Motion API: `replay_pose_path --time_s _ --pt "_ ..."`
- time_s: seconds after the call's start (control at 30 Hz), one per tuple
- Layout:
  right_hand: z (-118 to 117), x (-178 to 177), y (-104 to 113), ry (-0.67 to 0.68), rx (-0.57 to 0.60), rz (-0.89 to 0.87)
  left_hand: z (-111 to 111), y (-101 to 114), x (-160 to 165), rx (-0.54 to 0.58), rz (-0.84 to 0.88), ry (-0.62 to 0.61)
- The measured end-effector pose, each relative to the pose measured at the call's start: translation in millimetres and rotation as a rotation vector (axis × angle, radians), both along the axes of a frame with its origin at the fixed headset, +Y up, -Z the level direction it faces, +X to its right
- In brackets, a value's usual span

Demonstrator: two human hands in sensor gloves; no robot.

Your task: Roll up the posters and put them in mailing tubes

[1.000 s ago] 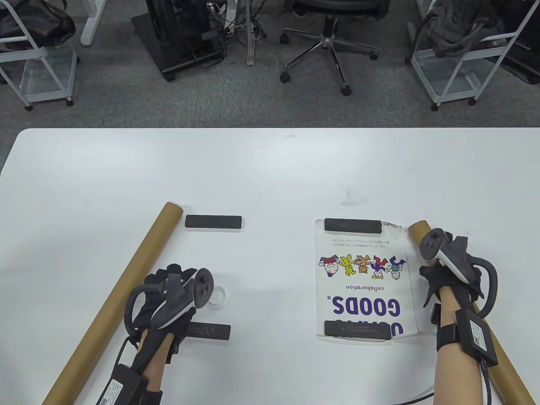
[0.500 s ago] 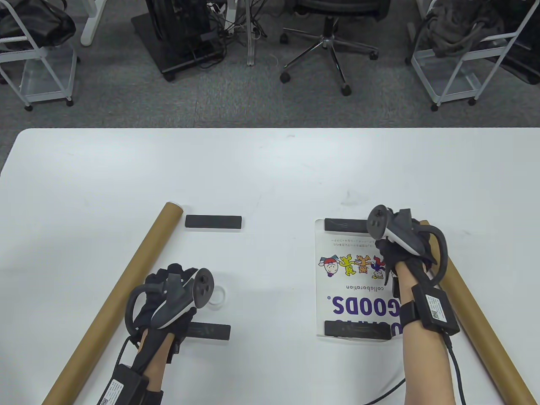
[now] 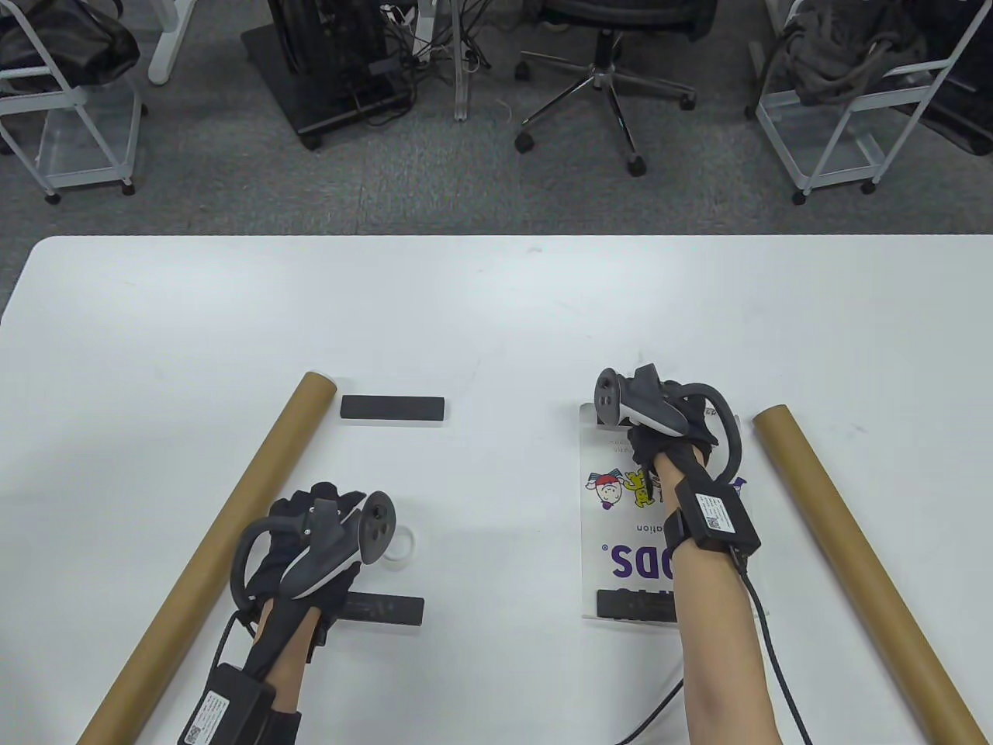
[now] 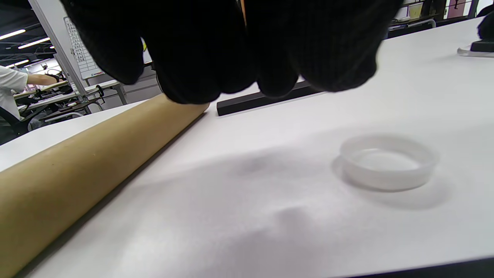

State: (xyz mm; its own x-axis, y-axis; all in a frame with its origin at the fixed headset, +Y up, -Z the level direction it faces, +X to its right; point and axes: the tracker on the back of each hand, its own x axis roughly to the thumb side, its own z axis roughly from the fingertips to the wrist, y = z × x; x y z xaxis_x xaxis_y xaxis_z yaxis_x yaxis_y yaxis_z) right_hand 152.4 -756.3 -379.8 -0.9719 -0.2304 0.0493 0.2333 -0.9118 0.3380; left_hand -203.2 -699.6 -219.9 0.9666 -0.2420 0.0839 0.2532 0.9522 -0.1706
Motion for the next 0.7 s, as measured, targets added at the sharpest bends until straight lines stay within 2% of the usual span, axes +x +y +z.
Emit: replay_pose_path --time_s 0.2,0.6,0.7 --pt "-3.0 1.2 -2.2 0.018 0.113 0.006 -2.0 0.3 -0.2 0.004 -0.036 0.005" --pt "2.5 2.2 -4.4 0.060 0.116 0.043 -3.5 1.3 -1.8 0.009 -0.037 0.027" --pt "4.1 6.0 0.8 0.044 0.128 0.039 -3.9 1.8 -1.9 0.011 -0.040 0.027"
